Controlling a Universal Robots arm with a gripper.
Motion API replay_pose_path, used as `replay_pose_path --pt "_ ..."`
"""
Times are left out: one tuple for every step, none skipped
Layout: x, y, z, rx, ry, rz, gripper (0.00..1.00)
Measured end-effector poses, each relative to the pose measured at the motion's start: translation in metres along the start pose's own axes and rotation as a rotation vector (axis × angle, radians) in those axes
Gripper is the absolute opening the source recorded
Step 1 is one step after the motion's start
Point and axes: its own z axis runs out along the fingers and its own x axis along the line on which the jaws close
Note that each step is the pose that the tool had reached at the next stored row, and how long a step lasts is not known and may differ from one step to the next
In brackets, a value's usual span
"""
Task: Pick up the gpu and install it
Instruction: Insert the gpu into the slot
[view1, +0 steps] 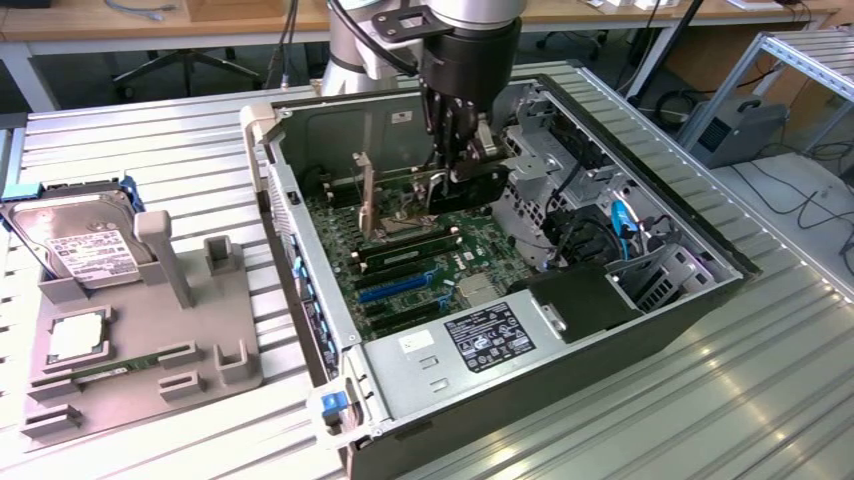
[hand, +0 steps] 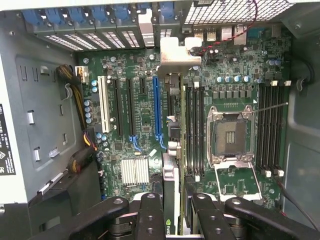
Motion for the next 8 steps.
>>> replay_pose_path --pt "0.0000 0.0001 0.0000 0.0000 0.0001 0.000 0.27" --pt "0.0001 0.0001 0.0000 0.0000 0.0001 0.000 0.27" --pt "0.0002 0.0004 0.0001 0.0001 0.0003 0.000 0.27" --pt "0.0004 0.0009 0.0001 0.0000 0.0007 0.000 0.27" --pt "0.0005 0.0016 0.0001 0.0000 0.0010 0.000 0.27" --pt "0.0006 0.0023 0.0002 0.0001 0.0014 0.000 0.27" --pt "0.0007 0.0027 0.0002 0.0001 0.0017 0.000 0.27" --pt "0.0008 0.0033 0.0002 0.0001 0.0019 0.000 0.27"
